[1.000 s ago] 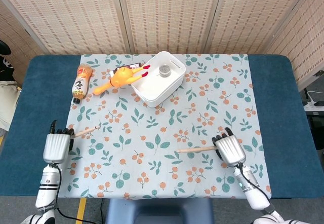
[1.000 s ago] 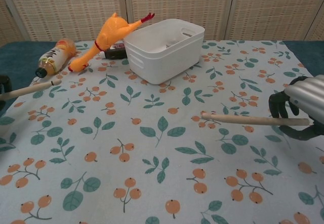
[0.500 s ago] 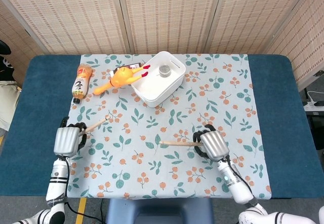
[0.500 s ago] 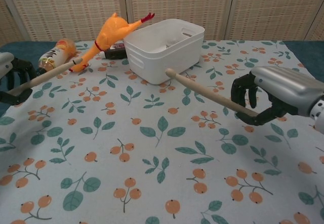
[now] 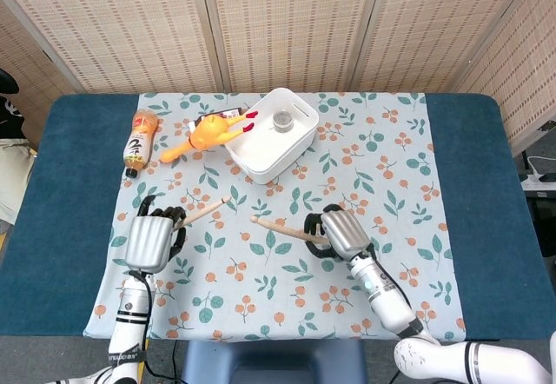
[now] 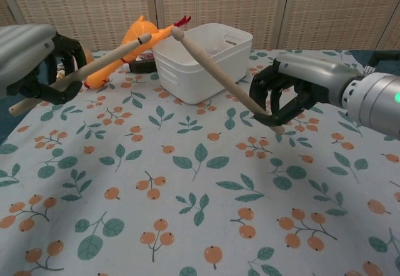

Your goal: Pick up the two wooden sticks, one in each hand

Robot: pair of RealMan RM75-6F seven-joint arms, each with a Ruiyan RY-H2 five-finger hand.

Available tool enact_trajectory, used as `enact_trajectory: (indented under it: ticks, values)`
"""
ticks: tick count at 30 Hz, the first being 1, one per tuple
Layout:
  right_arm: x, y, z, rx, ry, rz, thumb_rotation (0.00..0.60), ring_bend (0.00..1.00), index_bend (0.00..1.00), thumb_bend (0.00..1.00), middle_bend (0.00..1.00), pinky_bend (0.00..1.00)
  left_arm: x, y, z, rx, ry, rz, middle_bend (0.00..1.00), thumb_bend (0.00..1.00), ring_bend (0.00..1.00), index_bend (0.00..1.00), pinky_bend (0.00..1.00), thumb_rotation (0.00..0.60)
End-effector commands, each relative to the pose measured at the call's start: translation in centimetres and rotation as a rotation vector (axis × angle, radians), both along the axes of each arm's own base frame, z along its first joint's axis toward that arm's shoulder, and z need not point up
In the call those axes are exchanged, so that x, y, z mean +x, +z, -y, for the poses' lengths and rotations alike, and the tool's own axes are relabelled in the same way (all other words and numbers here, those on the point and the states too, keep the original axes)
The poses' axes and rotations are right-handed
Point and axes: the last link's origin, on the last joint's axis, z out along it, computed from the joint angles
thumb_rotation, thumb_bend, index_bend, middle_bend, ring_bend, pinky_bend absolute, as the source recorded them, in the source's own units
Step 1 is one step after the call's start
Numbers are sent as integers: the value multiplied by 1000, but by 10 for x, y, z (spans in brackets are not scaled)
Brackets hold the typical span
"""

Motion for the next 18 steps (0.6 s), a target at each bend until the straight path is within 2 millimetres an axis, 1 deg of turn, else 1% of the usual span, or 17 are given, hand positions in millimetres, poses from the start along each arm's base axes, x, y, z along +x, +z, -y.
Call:
enact_trajectory:
  ticks: [1,6,11,18]
  values:
    - [16,15,11,101,-20,13,600,522,913,463,712,234,9,-2,7,2,-39,-4,946,563,579,841,214,600]
    - [26,23,14,135,3,-27,600,522,913,476,712,234,13,-6,13,18,-74,-30,952,562,580,844,214,600]
    - [31,32,16,171,18,-66,600,522,913,476,712,234,14,-8,16,22,-108,-31,950,562,580,844,214,600]
    - [35,35,17,227,15,-87,600,522,907,477,712,227,13,-7,16,83,-165,-85,953,563,580,844,214,600]
